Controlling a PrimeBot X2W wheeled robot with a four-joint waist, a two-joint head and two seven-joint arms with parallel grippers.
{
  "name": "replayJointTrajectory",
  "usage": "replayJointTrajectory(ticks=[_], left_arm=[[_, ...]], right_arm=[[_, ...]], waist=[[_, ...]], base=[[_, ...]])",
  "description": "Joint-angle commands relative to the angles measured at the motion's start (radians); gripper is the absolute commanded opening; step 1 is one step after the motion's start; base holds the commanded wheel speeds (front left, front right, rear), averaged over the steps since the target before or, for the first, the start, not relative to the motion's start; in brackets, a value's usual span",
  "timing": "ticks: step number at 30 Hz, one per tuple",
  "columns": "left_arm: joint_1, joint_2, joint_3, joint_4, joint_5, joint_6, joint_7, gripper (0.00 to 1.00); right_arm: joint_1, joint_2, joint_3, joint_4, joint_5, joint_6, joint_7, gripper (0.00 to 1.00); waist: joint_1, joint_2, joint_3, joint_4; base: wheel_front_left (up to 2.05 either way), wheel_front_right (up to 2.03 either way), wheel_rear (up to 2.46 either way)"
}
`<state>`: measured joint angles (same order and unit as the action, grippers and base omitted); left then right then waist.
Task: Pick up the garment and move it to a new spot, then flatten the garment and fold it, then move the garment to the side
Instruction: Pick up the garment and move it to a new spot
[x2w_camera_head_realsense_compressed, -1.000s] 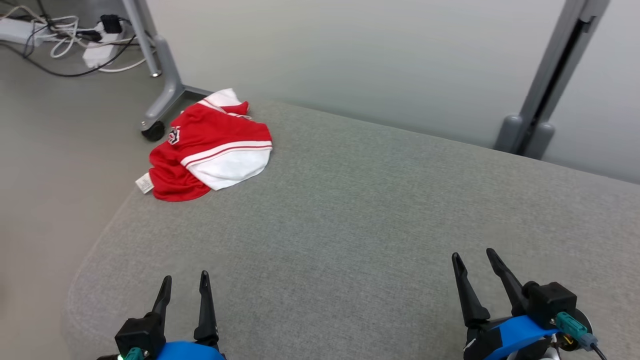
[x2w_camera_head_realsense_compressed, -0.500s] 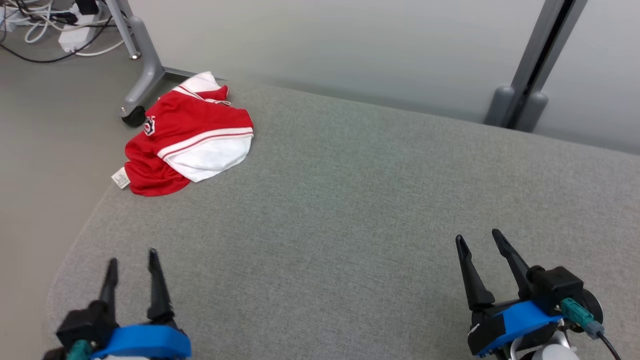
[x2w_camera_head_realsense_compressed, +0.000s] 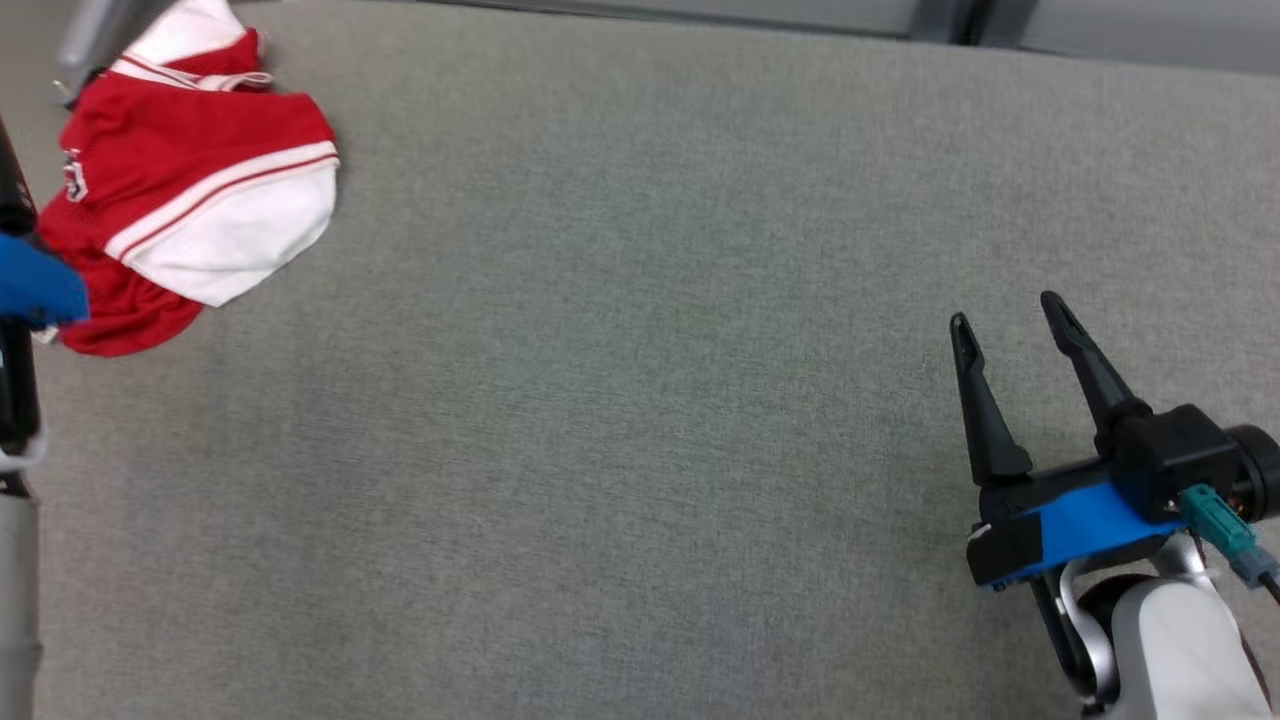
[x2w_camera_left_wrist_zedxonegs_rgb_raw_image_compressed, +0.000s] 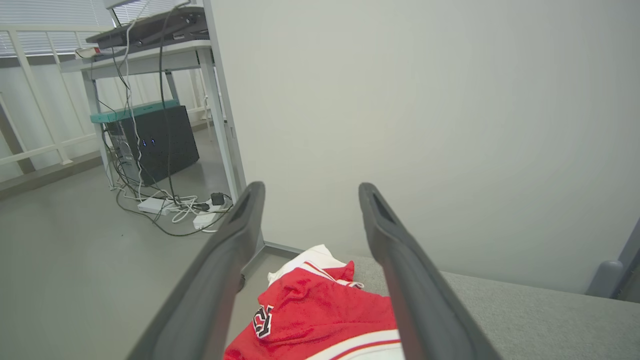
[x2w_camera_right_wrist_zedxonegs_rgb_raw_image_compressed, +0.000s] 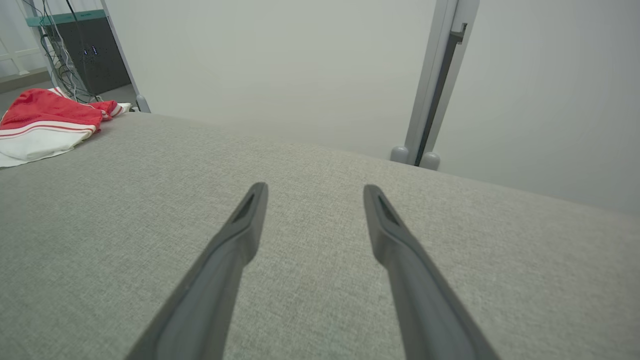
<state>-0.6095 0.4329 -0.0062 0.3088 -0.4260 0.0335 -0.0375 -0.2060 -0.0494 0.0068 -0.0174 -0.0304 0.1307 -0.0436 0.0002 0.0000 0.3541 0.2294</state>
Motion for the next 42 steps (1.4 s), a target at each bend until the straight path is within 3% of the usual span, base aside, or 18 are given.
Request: replayJointTrajectory(ticks=[1, 11, 15, 21, 22, 23, 24, 25, 42], left_arm=[[-0.030, 0.006, -0.003, 0.029, -0.007, -0.007, 0.017, 1.00], [-0.221, 0.006, -0.103, 0.398, -0.041, -0.130, 0.167, 1.00], [-0.254, -0.001, -0.124, 0.500, -0.063, -0.149, 0.168, 1.00], [-0.265, -0.026, -0.188, 0.604, -0.127, -0.166, 0.264, 1.00], [-0.265, -0.026, -0.207, 0.605, -0.138, -0.167, 0.277, 0.95], [-0.264, -0.022, -0.220, 0.604, -0.147, -0.167, 0.283, 0.49], [-0.263, -0.015, -0.233, 0.602, -0.159, -0.167, 0.285, 0.28], [-0.263, -0.008, -0.242, 0.602, -0.169, -0.168, 0.284, 0.01], [-0.330, 0.138, -0.291, 0.638, -0.171, -0.163, 0.066, 0.00]], right_arm=[[-0.016, -0.002, 0.008, -0.013, -0.007, 0.000, 0.007, 1.00], [-0.073, -0.002, 0.046, -0.124, -0.037, 0.000, 0.055, 1.00], [-0.073, -0.002, 0.034, -0.150, -0.043, 0.000, 0.056, 1.00], [-0.067, -0.002, 0.018, -0.164, -0.040, 0.000, 0.050, 1.00], [-0.067, -0.002, 0.018, -0.163, -0.037, 0.000, 0.047, 1.00], [-0.068, -0.002, 0.019, -0.162, -0.033, 0.000, 0.045, 1.00], [-0.069, -0.002, 0.020, -0.160, -0.031, 0.000, 0.043, 1.00], [-0.070, -0.002, 0.021, -0.158, -0.028, 0.000, 0.042, 1.00], [-0.082, -0.002, 0.021, -0.079, 0.009, 0.000, -0.010, 1.00]], waist=[[-0.0002, 0.0000, 0.028, 0.004], [-0.0002, 0.0000, 0.196, -0.066], [-0.0002, 0.0000, 0.233, -0.080], [-0.0002, 0.0000, 0.255, -0.093], [-0.0002, 0.0000, 0.257, -0.095], [-0.0002, 0.0000, 0.258, -0.096], [-0.0002, 0.0000, 0.258, -0.097], [-0.0002, 0.0000, 0.258, -0.099], [-0.0002, 0.0000, 0.165, -0.102]], base=[[0.00, 0.00, 0.00], [0.00, 0.00, 0.00], [0.00, 0.00, 0.00], [0.00, 0.00, 0.00], [0.00, 0.00, 0.00], [0.00, 0.00, 0.00], [0.00, 0.00, 0.00], [0.00, 0.00, 0.00], [0.00, 0.00, 0.00]])
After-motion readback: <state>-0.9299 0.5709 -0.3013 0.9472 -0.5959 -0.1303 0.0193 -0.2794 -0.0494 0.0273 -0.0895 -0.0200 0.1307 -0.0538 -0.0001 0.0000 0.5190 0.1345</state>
